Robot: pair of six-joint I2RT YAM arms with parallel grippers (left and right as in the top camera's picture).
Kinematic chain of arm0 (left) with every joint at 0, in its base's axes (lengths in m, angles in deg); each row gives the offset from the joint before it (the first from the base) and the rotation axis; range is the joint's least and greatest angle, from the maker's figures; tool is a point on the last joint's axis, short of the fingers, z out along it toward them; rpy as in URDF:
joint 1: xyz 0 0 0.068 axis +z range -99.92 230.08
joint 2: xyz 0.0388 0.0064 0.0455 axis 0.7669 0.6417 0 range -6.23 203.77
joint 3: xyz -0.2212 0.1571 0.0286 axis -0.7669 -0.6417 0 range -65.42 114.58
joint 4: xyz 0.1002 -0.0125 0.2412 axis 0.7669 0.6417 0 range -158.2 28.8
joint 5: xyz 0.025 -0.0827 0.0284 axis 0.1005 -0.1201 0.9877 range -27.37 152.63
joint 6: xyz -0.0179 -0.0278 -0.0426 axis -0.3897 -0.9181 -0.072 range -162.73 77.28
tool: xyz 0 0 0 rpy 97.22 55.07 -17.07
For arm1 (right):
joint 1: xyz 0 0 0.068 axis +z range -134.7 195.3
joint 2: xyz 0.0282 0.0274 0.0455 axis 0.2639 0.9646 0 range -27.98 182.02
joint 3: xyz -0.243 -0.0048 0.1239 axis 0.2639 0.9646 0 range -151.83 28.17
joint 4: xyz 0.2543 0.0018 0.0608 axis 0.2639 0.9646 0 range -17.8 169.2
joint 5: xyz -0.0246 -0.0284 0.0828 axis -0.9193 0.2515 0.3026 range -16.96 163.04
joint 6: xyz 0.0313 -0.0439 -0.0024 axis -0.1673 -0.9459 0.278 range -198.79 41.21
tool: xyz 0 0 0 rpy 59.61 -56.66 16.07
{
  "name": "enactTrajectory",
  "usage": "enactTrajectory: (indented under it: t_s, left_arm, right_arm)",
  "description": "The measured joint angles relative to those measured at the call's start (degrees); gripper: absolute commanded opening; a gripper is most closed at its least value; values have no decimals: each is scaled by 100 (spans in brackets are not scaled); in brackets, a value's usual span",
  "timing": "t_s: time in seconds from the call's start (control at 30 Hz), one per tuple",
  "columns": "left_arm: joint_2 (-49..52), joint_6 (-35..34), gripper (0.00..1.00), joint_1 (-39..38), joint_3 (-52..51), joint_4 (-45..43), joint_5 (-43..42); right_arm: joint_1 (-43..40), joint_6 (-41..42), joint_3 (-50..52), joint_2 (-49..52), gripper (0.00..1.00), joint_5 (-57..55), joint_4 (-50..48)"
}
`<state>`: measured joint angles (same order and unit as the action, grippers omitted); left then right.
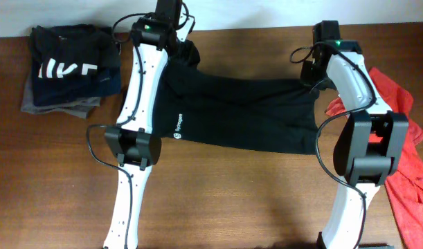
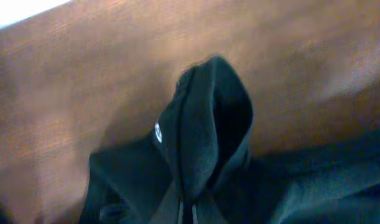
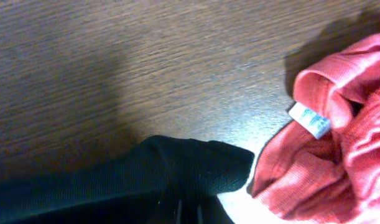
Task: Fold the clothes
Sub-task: 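Lift the shirt's top edge with both grippers toward the front, then fold the top edge down toward the bottom edge with both grippers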
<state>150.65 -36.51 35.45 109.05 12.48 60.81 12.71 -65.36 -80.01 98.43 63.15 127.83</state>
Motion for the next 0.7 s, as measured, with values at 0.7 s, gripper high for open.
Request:
enactTrajectory:
  t_s: [0.7]
  left_arm:
    - [0, -494, 0, 542, 433, 1585, -258]
  right_arm:
    - [-192, 295, -39, 0, 4, -37, 1091]
